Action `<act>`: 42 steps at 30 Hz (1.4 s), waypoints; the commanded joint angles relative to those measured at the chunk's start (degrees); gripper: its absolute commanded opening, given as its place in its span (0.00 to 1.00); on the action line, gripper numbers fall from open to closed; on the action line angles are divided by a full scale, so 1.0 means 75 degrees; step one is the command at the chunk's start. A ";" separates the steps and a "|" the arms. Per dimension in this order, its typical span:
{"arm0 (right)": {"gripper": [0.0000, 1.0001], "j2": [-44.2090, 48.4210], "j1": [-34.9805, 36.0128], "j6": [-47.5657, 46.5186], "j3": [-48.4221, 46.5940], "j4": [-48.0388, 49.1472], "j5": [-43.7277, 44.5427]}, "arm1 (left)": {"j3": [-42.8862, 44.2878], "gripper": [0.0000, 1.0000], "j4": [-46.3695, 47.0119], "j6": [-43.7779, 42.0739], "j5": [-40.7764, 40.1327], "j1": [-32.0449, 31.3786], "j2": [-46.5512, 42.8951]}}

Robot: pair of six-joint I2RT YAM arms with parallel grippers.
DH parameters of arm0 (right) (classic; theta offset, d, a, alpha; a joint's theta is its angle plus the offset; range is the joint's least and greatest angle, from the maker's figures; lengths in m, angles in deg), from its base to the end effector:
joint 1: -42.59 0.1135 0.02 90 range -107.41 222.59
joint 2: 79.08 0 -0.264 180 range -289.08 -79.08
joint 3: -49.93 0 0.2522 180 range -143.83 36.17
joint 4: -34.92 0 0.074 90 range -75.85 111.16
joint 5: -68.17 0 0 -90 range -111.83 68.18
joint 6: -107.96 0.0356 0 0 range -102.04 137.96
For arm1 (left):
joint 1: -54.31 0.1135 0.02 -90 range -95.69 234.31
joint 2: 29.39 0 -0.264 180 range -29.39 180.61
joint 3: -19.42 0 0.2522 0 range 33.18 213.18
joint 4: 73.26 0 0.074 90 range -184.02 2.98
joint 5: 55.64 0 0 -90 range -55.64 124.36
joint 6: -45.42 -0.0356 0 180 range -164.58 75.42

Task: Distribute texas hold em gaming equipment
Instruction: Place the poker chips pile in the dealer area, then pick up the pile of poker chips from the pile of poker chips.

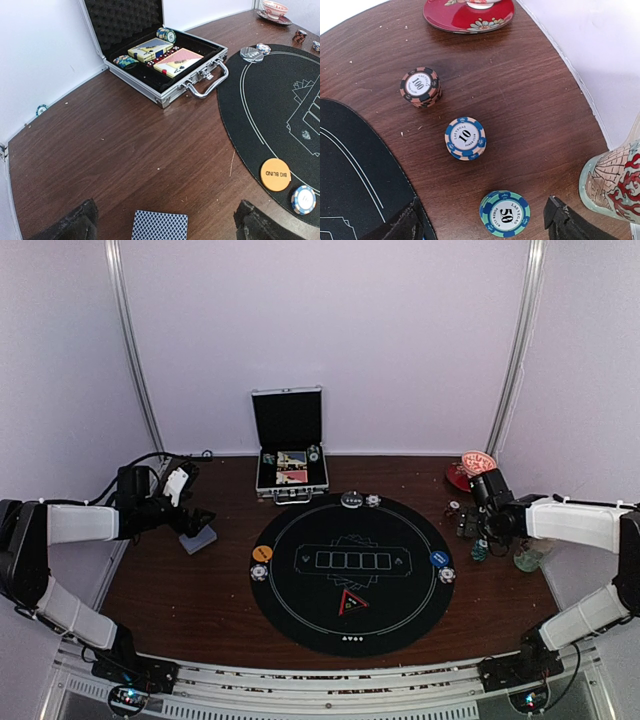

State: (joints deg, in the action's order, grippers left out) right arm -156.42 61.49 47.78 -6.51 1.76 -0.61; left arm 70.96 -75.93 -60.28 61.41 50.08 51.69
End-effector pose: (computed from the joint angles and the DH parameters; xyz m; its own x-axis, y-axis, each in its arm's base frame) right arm 0.2508 0.0722 0.1943 -0.7148 0.2453 -0.6549 0.2933 0.9553 0.0376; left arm 0.2859 -0.0374 0.1936 -0.3901 0.2705 -0.8801 0.5765 0.8171 -0.0044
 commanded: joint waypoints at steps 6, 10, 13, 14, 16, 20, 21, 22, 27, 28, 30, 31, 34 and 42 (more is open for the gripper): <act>0.80 0.0022 -0.0132 0.0289 0.0713 0.0483 0.0291 | 0.0022 0.98 0.0279 0.0064 0.0195 0.0034 0.0066; 0.78 -0.0118 -0.0294 0.0319 0.0711 0.0672 0.0100 | 0.0002 0.98 0.0290 0.0070 0.0207 0.0036 0.0021; 0.74 -0.0279 -0.0441 0.0368 0.0648 0.0766 0.0031 | -0.0008 0.98 0.0291 0.0074 0.0202 0.0035 0.0006; 0.72 -0.0349 -0.0496 0.0372 0.0633 0.0794 -0.0029 | -0.0010 0.98 0.0291 0.0073 0.0192 0.0028 0.0000; 0.68 -0.0468 -0.0574 0.0371 0.0621 0.0866 -0.0171 | -0.0010 0.98 0.0298 0.0065 0.0173 0.0033 0.0003; 0.66 -0.0565 -0.0633 0.0376 0.0659 0.0913 -0.0360 | -0.0010 0.98 0.0308 0.0060 0.0187 0.0032 0.0035; 0.65 -0.0529 -0.0634 0.0383 0.0693 0.0946 -0.0384 | -0.0004 0.98 0.0313 0.0066 0.0190 0.0026 0.0040; 0.65 -0.0490 -0.0645 0.0383 0.0742 0.0990 -0.0409 | 0.0001 0.98 0.0314 0.0061 0.0190 0.0025 0.0047; 0.58 -0.0481 -0.0680 0.0383 0.0763 0.1015 -0.0489 | 0.0002 0.98 0.0314 0.0056 0.0163 0.0026 0.0069; 0.57 -0.0490 -0.0688 0.0383 0.0768 0.1016 -0.0497 | 0.0002 0.98 0.0314 0.0055 0.0164 0.0025 0.0065; 0.57 -0.0503 -0.0702 0.0394 0.0775 0.1007 -0.0520 | 0.0002 0.98 0.0314 0.0061 0.0145 0.0032 0.0076; 0.57 -0.0510 -0.0704 0.0399 0.0782 0.1005 -0.0534 | 0.0008 0.98 0.0311 0.0061 0.0145 0.0034 0.0085; 0.56 -0.0533 -0.0703 0.0422 0.0832 0.1009 -0.0583 | 0.0013 0.98 0.0314 0.0055 0.0144 0.0034 0.0100; 0.55 -0.0355 -0.0703 0.0487 0.0979 0.0994 -0.0572 | 0.0025 0.98 0.0325 0.0055 0.0102 0.0028 0.0129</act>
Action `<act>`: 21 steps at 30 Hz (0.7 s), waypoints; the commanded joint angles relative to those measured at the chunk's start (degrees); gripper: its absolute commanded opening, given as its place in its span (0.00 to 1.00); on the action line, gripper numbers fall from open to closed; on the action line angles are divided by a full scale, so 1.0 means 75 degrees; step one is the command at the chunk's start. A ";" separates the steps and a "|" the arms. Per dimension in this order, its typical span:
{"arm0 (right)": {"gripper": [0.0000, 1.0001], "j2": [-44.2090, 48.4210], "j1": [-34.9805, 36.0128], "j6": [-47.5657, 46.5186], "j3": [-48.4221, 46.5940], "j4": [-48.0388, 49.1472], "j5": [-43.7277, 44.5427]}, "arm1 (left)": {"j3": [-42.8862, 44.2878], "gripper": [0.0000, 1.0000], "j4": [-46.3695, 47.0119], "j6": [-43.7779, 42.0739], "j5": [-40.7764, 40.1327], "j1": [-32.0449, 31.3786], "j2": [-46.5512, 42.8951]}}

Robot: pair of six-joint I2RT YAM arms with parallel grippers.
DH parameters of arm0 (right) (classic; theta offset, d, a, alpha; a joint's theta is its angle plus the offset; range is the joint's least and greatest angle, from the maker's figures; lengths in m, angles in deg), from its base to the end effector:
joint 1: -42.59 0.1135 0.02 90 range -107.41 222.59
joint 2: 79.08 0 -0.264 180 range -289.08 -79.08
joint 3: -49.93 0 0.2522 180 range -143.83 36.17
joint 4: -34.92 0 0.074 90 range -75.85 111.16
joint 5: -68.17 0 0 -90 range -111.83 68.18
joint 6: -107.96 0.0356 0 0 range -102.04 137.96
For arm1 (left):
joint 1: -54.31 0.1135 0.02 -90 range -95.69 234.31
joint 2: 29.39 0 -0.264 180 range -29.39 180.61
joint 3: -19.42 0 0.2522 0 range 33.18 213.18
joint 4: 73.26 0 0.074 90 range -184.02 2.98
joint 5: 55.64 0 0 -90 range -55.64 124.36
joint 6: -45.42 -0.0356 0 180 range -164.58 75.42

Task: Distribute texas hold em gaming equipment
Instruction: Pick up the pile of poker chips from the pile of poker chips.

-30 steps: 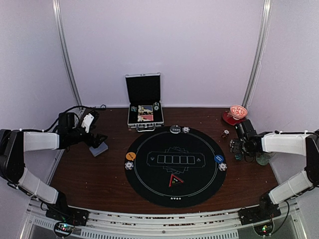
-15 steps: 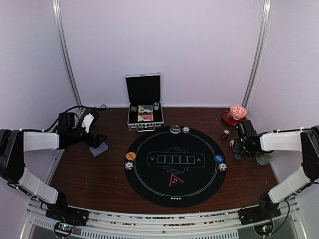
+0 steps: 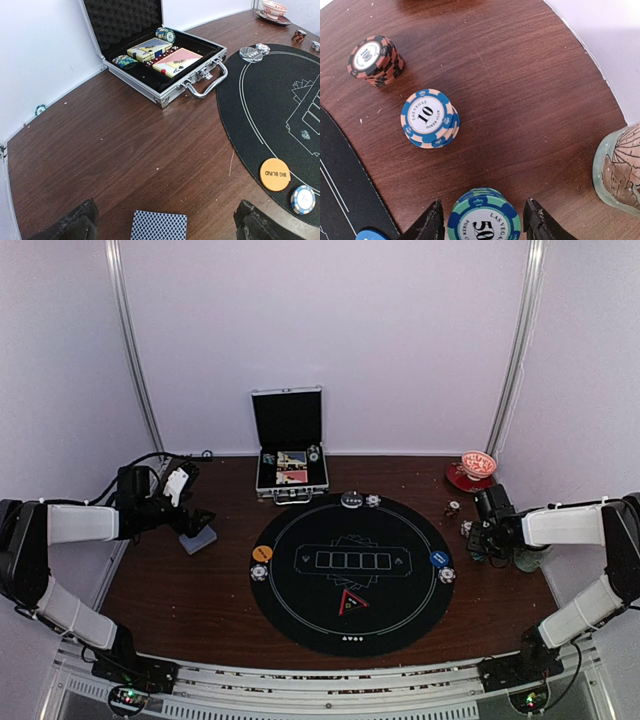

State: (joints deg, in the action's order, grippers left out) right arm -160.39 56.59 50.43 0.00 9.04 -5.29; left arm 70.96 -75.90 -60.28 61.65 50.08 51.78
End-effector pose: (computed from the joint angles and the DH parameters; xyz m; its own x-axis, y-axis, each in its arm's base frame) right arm 0.2488 0.0516 0.1522 -0.7329 0.3477 -0.5848 0.3685 0.9254 0.0883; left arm 0.2860 -0.0375 0.1933 -0.3902 0.2700 -0.8802 0.5794 0.8150 -0.0069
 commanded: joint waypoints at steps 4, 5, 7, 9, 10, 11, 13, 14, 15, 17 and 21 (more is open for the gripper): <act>0.51 0.0197 -0.0050 0.0143 0.0118 0.0025 0.0063 | 0.0025 0.98 0.0323 0.0062 0.0068 0.0026 0.0123; 0.51 0.0182 -0.0056 0.0147 0.0106 0.0023 0.0059 | 0.0019 0.98 0.0323 0.0056 0.0075 0.0034 0.0123; 0.49 0.0173 -0.0053 0.0155 0.0091 0.0002 0.0077 | 0.0019 0.98 0.0319 0.0058 0.0074 0.0035 0.0112; 0.47 0.0194 -0.0053 0.0164 0.0095 0.0017 0.0090 | 0.0014 0.98 0.0320 0.0055 0.0068 0.0031 0.0100; 0.46 0.0210 -0.0051 0.0163 0.0088 0.0011 0.0096 | 0.0013 0.98 0.0322 0.0056 0.0074 0.0029 0.0100; 0.43 0.0219 -0.0050 0.0160 0.0093 0.0011 0.0102 | 0.0013 0.98 0.0323 0.0055 0.0072 0.0033 0.0110; 0.41 0.0245 -0.0050 0.0154 0.0079 -0.0017 0.0140 | 0.0022 0.98 0.0317 0.0061 0.0070 0.0027 0.0119; 0.40 0.0267 -0.0056 0.0164 0.0066 -0.0031 0.0169 | 0.0025 0.98 0.0315 0.0059 0.0064 0.0025 0.0117; 0.39 0.0296 -0.0051 0.0154 0.0064 -0.0036 0.0184 | 0.0025 0.98 0.0312 0.0055 0.0060 0.0026 0.0106; 0.36 0.0342 -0.0056 0.0141 0.0060 -0.0028 0.0207 | 0.0022 0.98 0.0317 0.0061 0.0061 0.0028 0.0111; 0.32 0.0422 -0.0033 0.0054 0.0014 -0.0053 0.0246 | 0.0025 0.98 0.0313 0.0055 0.0046 0.0033 0.0123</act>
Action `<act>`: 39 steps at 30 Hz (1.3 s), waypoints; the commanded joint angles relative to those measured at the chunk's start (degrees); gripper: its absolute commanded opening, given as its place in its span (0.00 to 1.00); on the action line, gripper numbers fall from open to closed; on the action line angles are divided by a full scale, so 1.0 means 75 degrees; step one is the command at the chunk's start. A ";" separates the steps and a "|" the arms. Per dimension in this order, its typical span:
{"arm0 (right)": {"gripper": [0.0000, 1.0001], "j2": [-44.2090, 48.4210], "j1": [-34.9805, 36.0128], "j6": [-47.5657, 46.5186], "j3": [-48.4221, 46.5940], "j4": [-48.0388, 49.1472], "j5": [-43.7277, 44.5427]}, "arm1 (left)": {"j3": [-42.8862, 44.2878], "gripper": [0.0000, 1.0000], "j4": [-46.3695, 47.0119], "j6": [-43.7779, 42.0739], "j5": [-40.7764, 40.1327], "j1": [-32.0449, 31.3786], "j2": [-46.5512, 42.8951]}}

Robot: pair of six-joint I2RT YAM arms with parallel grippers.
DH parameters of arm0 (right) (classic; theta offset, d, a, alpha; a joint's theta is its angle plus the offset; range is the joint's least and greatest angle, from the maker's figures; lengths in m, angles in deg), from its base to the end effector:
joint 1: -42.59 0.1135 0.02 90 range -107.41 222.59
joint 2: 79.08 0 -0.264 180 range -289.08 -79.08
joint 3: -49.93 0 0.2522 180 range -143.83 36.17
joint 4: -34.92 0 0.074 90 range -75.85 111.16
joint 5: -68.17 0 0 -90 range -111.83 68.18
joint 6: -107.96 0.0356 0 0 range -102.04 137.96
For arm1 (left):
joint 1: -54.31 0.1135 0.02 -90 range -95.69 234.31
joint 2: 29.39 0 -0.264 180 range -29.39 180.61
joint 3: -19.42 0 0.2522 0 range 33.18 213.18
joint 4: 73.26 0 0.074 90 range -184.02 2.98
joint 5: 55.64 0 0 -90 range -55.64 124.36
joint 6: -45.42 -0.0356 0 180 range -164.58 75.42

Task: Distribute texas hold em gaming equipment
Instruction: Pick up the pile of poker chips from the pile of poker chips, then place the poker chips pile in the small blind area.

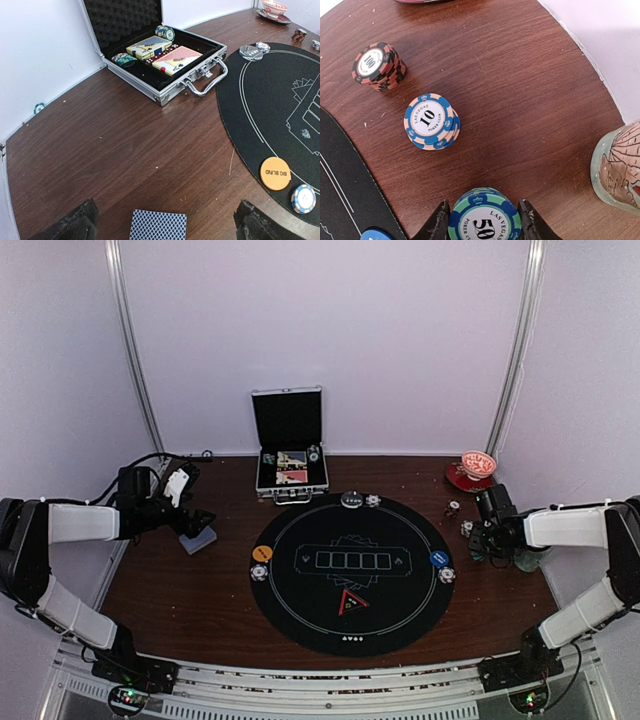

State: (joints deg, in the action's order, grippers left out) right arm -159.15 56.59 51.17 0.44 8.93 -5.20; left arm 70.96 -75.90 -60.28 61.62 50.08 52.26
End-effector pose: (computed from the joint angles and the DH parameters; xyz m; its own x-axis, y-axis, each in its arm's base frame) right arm 0.2462 0.0509 0.1550 -0.7207 0.3612 -0.5918 0.3776 0.9204 0.1019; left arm 0.2867 -0.0376 0.1910 -0.3977 0.2706 -0.8767 0.5789 0.8153 -0.0110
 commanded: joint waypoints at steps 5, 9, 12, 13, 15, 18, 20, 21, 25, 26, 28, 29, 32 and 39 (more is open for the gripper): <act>0.30 0.0644 0.0183 -0.0113 -0.0186 -0.0272 0.0168 | 0.0025 0.98 0.0323 0.0055 0.0010 0.0035 0.0071; 0.30 0.1237 0.0707 -0.0219 -0.0356 -0.0701 0.0023 | 0.0025 0.98 0.0323 0.0045 -0.0018 0.0025 0.0083; 0.30 0.1656 0.1256 -0.0211 -0.0450 -0.1113 -0.0111 | 0.0025 0.98 0.0334 0.0043 -0.0026 0.0026 0.0093; 0.30 0.1794 0.1467 -0.0153 -0.0448 -0.1248 -0.0107 | 0.0025 0.98 0.0334 0.0043 -0.0026 0.0032 0.0094; 0.30 0.2081 0.2003 0.0079 -0.0356 -0.1446 -0.0093 | 0.0025 0.98 0.0335 0.0046 -0.0012 0.0033 0.0106; 0.30 0.2439 0.2656 0.0510 -0.0120 -0.1555 -0.0079 | 0.0025 0.98 0.0335 0.0051 0.0001 0.0028 0.0095; 0.30 0.2605 0.3043 0.0833 0.0090 -0.1499 -0.0019 | 0.0025 0.98 0.0335 0.0045 0.0028 0.0025 0.0085; 0.30 0.2648 0.3218 0.0998 0.0193 -0.1434 0.0048 | 0.0025 0.98 0.0335 0.0054 0.0033 0.0031 0.0077; 0.29 0.2558 0.3752 0.1507 0.0578 -0.1170 0.0244 | 0.0008 0.98 0.0323 0.0058 0.0055 0.0034 0.0020; 0.29 0.2501 0.3848 0.1594 0.0664 -0.1085 0.0290 | 0.0003 0.98 0.0329 0.0058 0.0056 0.0032 0.0007; 0.29 0.2333 0.4009 0.1719 0.0750 -0.0955 0.0305 | 0.0002 0.98 0.0324 0.0060 0.0055 0.0031 -0.0008; 0.29 0.2252 0.4090 0.1811 0.0764 -0.0949 0.0320 | 0.0002 0.98 0.0323 0.0057 0.0048 0.0026 -0.0011; 0.29 0.2128 0.4333 0.2039 0.0885 -0.0868 0.0431 | 0.0002 0.98 0.0334 0.0056 0.0038 0.0031 -0.0011; 0.29 0.2032 0.4498 0.2431 0.1286 -0.0694 0.0435 | 0.0013 0.98 0.0313 0.0068 0.0049 0.0034 0.0012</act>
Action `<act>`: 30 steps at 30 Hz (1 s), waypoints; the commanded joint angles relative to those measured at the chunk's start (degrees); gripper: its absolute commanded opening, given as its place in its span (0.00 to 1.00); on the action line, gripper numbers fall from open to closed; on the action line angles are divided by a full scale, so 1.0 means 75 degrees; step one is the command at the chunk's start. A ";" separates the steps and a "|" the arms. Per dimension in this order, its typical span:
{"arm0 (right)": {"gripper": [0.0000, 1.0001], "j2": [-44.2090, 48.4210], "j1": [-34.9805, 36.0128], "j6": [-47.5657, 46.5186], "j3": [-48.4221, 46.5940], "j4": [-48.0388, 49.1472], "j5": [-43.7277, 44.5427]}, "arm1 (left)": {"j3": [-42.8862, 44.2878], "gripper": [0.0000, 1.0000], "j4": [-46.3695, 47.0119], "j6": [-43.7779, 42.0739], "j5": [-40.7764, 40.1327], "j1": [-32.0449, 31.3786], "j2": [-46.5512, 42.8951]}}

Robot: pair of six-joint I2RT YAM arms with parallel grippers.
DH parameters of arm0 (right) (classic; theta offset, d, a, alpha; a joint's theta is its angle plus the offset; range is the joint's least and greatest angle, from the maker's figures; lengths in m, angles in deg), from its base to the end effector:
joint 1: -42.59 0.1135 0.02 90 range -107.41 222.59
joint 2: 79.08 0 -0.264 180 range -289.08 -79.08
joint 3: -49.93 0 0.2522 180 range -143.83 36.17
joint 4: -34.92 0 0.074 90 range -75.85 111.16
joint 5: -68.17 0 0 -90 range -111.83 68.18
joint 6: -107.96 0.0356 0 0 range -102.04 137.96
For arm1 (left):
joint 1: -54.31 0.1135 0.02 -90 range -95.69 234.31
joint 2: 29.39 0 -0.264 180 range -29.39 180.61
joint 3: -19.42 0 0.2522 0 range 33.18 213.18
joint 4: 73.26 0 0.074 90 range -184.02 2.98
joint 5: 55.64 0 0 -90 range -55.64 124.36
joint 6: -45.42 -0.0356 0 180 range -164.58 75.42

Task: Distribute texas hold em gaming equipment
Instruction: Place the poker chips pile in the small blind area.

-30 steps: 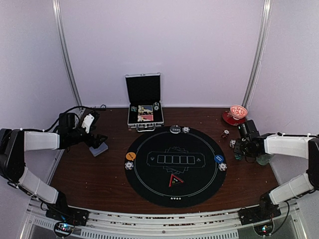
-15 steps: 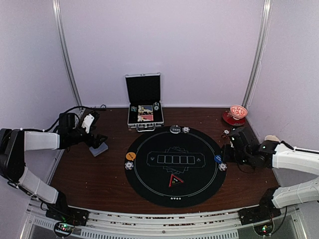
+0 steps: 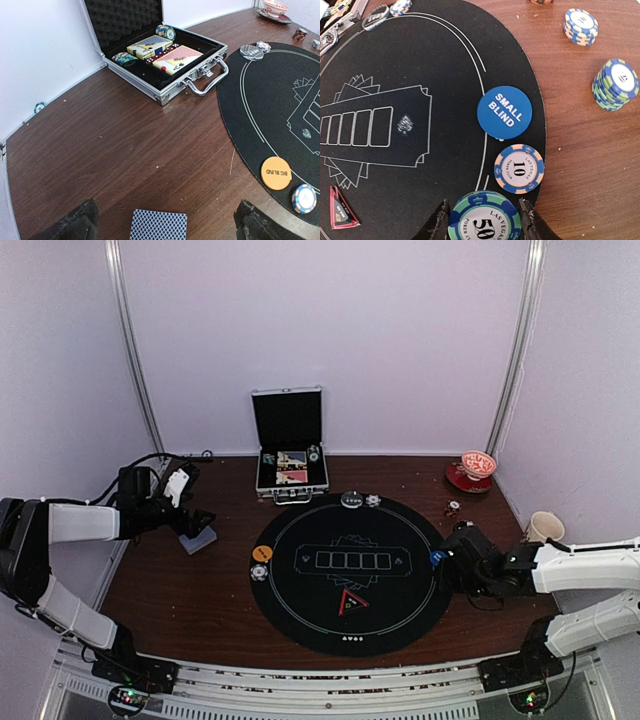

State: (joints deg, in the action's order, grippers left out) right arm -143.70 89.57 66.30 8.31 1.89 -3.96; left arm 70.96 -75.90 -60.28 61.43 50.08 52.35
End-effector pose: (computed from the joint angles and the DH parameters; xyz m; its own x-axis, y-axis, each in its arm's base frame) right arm 0.1439 0.1382 0.1640 -0.8086 0.1757 -0.5615 0.0379 0.9679 0.2483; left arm 0.2869 -0.0375 0.1906 -0.3997 0.2712 -0.8756 0.5767 0.8169 -0.0102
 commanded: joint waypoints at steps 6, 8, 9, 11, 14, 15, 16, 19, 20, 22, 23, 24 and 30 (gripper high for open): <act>0.30 -0.0027 0.0225 0.0695 0.0593 0.0416 0.0321 | 0.0002 0.98 0.0324 0.0077 0.0102 0.0028 -0.0012; 0.30 -0.0119 0.0244 0.0728 0.0673 0.0520 0.0279 | 0.0013 0.98 0.0323 0.0079 0.0098 0.0032 0.0011; 0.30 -0.0185 0.0255 0.0747 0.0687 0.0571 0.0287 | 0.0013 0.98 0.0323 0.0087 0.0100 0.0026 0.0021; 0.30 -0.0310 0.0266 0.0769 0.0702 0.0619 0.0331 | 0.0013 0.98 0.0323 0.0078 0.0086 0.0036 0.0018; 0.30 -0.0525 0.0264 0.0784 0.0672 0.0686 0.0386 | 0.0013 0.98 0.0323 0.0084 0.0082 0.0025 0.0012; 0.30 -0.0586 0.0269 0.0782 0.0662 0.0708 0.0425 | 0.0013 0.98 0.0323 0.0079 0.0075 0.0028 0.0012; 0.30 -0.0644 0.0264 0.0785 0.0661 0.0732 0.0454 | 0.0013 0.98 0.0332 0.0078 0.0078 0.0027 0.0012; 0.30 -0.0798 0.0272 0.0791 0.0626 0.0729 0.0607 | 0.0013 0.98 0.0335 0.0079 0.0084 0.0034 0.0044; 0.30 -0.0840 0.0273 0.0786 0.0612 0.0726 0.0628 | 0.0022 0.98 0.0335 0.0084 0.0084 0.0029 0.0047; 0.31 -0.0923 0.0273 0.0783 0.0586 0.0706 0.0672 | 0.0025 0.98 0.0327 0.0086 0.0093 0.0033 0.0047; 0.31 -0.0949 0.0272 0.0785 0.0572 0.0704 0.0702 | 0.0022 0.98 0.0325 0.0082 0.0098 0.0027 0.0037; 0.31 -0.0972 0.0273 0.0775 0.0573 0.0723 0.0710 | 0.0015 0.98 0.0333 0.0079 0.0097 0.0025 0.0036; 0.32 -0.1112 0.0264 0.0711 0.0522 0.0851 0.0735 | 0.0025 0.98 0.0335 0.0080 0.0101 0.0031 0.0047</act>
State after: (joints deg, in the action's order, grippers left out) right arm -150.80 91.43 71.52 13.16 7.11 -0.46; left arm 70.96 -75.90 -60.24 61.47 50.08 52.35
